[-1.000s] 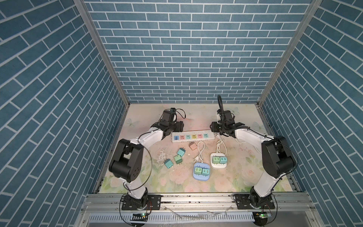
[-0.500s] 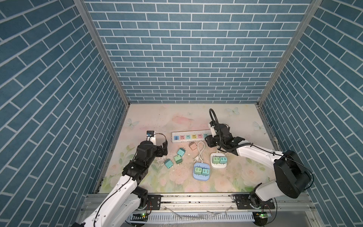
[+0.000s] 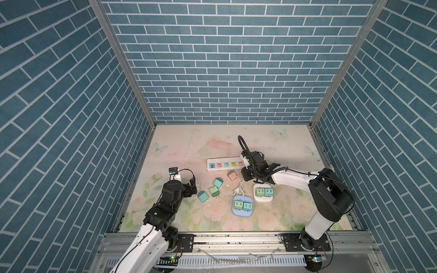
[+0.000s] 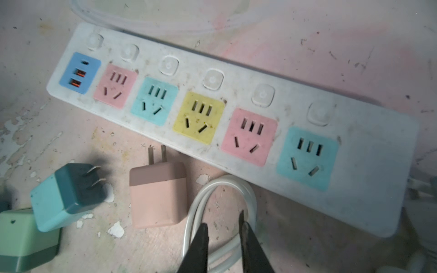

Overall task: Insert plugs into power strip
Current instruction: Rotate the plug at the center of the table.

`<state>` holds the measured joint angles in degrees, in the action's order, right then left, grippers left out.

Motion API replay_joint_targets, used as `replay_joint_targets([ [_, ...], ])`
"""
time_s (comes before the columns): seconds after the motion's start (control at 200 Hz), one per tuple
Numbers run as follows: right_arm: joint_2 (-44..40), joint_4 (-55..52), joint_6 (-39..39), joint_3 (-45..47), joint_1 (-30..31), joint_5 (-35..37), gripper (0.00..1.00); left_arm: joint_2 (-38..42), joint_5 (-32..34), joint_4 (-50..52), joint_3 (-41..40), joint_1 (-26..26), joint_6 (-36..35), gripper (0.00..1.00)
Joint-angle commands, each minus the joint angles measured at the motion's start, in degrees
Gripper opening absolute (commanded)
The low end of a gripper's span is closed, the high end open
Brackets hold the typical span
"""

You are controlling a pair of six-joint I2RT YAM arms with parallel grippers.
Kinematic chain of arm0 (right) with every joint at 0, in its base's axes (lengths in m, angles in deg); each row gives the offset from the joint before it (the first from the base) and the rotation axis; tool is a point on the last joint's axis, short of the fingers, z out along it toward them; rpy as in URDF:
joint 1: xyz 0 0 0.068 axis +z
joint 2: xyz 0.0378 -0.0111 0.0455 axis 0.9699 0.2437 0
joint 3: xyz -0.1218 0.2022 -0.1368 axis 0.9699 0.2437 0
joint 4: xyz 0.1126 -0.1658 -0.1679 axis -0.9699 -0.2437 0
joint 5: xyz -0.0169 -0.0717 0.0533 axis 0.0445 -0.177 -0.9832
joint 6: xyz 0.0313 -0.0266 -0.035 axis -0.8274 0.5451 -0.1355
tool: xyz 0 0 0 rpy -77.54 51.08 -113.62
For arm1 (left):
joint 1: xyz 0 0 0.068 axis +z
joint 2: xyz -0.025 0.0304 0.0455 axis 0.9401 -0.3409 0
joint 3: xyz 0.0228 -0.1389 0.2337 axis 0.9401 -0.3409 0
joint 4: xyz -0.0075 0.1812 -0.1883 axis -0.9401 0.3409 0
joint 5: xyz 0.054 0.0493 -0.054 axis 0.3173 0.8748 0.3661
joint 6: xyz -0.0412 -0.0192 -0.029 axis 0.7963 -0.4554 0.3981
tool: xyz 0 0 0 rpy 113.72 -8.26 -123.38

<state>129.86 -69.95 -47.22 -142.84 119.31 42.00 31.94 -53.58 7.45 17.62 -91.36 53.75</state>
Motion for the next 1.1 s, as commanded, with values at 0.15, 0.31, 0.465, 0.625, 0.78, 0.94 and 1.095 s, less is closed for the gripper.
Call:
replay_joint_targets([
  [0.15, 6.03, -3.37, 2.56, -5.96, 2.32, 1.04, 0.26, -2.15, -0.5, 0.54, 0.72, 0.3, 0.2, 0.99],
  [0.31, 7.28, -3.88, 2.75, -6.75, 3.44, 1.61, 0.27, 0.64, -0.49, 0.85, -0.19, 0.33, 0.26, 0.99],
  [0.465, 7.95, -3.97, 2.7, -6.72, 4.13, 1.63, 0.27, 2.81, -0.62, 1.38, -0.63, 0.37, 0.3, 0.99],
  [0.625, 8.03, -4.05, 2.44, -6.54, 5.26, 1.62, 0.27, 3.31, -0.85, 1.64, -0.73, 0.3, 0.25, 1.0],
  [0.78, 7.96, -3.5, 2.25, -6.53, 7.14, 0.49, 0.27, 3.34, -0.98, 1.73, -0.76, 0.36, 0.17, 0.99],
  [0.94, 8.48, -3.17, 2.1, -7.34, 9.15, 0.56, 0.29, 3.7, -1.05, 1.89, -0.77, 0.35, 0.16, 0.99],
  [1.095, 9.18, -2.12, 2.0, -8.35, 11.61, 0.49, 0.39, 3.71, -0.91, 1.87, -0.82, 0.37, 0.21, 0.99],
])
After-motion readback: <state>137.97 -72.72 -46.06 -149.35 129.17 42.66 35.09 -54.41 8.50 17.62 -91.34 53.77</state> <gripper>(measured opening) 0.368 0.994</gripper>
